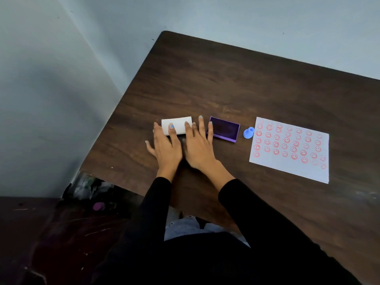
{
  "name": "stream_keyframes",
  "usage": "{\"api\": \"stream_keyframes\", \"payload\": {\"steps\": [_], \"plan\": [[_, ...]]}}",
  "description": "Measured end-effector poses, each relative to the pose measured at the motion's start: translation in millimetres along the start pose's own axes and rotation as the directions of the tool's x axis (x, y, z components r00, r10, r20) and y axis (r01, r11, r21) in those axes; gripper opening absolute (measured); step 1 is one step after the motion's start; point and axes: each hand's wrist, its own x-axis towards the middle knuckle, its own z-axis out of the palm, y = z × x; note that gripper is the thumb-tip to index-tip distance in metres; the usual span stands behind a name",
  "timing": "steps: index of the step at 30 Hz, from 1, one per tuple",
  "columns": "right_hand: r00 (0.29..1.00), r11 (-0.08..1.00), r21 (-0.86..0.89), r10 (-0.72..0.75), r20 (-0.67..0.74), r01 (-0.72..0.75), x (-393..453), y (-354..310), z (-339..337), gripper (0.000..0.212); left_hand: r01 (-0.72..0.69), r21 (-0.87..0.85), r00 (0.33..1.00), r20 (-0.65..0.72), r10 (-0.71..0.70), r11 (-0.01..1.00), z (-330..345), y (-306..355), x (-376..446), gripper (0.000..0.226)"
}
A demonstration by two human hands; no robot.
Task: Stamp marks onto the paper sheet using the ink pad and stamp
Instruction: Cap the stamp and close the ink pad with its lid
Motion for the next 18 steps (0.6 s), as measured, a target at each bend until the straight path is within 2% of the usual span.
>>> {"api": "stream_keyframes", "payload": {"steps": [2, 4, 6, 8, 11, 14, 18], "plan": [[0.991, 0.994, 0.100, 0.061, -0.122, -0.049, -2.7, 1.9, -5.6, 0.055, -0.032, -0.064, 0.999, 0.000, 0.032, 0.997, 1.9, 5.7, -3.7, 0.055], [0.952, 0.973, 0.215, 0.145, -0.268, -0.087, -8.3, 7.2, -12.6, 0.056, -0.111, -0.123, 0.993, 0.012, 0.114, 0.986, 4.9, 14.7, -6.5, 0.052], [0.905, 0.928, 0.354, 0.243, -0.348, -0.113, -17.7, 14.4, -18.0, 0.058, -0.192, -0.199, 0.976, 0.062, 0.208, 0.961, 10.5, 24.4, -11.2, 0.051], [0.868, 0.884, 0.441, 0.334, -0.367, -0.154, -29.4, 23.3, -18.5, 0.061, -0.220, -0.268, 0.952, 0.150, 0.266, 0.938, 19.4, 32.2, -19.3, 0.053], [0.837, 0.840, 0.487, 0.433, -0.335, -0.240, -43.7, 37.0, -14.8, 0.069, -0.252, -0.263, 0.917, 0.244, 0.317, 0.931, 37.5, 35.3, -31.2, 0.058], [0.837, 0.832, 0.474, 0.459, -0.298, -0.287, -50.5, 49.7, -11.9, 0.074, -0.261, -0.266, 0.897, 0.288, 0.335, 0.928, 52.0, 36.9, -35.9, 0.061], [0.839, 0.826, 0.476, 0.468, -0.279, -0.302, -50.7, 58.6, -9.0, 0.070, -0.264, -0.268, 0.886, 0.313, 0.343, 0.927, 61.1, 38.8, -35.0, 0.060]]}}
